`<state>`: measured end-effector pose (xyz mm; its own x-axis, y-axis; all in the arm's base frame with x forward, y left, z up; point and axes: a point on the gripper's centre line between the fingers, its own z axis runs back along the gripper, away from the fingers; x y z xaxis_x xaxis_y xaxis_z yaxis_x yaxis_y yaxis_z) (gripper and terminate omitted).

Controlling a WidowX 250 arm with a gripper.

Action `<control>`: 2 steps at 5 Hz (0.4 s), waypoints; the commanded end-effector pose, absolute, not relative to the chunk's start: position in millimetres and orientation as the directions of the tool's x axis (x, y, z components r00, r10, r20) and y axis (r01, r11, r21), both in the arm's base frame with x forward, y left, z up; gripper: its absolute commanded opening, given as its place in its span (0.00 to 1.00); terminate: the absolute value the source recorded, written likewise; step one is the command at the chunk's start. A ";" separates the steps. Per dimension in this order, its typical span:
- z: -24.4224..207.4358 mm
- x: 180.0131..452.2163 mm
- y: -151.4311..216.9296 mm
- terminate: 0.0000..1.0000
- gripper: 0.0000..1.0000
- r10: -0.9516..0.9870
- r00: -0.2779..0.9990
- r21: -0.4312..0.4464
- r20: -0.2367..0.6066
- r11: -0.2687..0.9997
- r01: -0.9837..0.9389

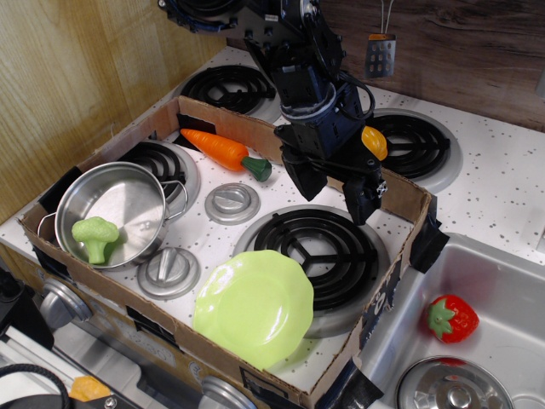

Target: Take broccoli out of pan

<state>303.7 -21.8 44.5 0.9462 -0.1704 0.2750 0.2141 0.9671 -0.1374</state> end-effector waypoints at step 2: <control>57.1 299.3 -18.1 0.00 1.00 -0.118 0.956 -0.105 0.270 0.983 0.151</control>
